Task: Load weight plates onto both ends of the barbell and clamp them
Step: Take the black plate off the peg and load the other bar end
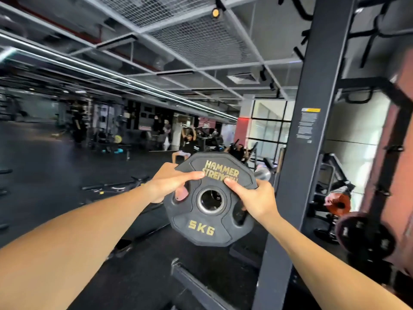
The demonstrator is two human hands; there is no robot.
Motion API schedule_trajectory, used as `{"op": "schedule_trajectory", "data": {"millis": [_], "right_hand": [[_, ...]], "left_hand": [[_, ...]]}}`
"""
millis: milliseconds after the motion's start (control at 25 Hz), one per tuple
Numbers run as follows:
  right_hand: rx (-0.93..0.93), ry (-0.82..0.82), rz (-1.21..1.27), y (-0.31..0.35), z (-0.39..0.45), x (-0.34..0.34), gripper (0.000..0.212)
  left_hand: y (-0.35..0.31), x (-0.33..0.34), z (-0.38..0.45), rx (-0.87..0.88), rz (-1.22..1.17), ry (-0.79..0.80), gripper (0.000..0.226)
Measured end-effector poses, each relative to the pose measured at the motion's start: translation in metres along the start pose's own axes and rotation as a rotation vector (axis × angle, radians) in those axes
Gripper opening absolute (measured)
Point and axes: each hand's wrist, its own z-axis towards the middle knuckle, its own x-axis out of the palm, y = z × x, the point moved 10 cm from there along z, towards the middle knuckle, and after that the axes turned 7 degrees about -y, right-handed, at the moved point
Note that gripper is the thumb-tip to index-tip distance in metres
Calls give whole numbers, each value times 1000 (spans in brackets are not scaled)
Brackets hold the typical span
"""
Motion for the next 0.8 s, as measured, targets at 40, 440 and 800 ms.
{"op": "schedule_trajectory", "data": {"millis": [40, 440, 800], "right_hand": [[1, -23, -18, 3, 1, 1, 49], [63, -240, -105, -15, -2, -19, 57], [32, -300, -189, -15, 7, -12, 66]], "left_hand": [[3, 3, 7, 2, -9, 42, 69], [18, 55, 54, 34, -15, 257, 69], [40, 64, 91, 66, -110, 238, 54]]}}
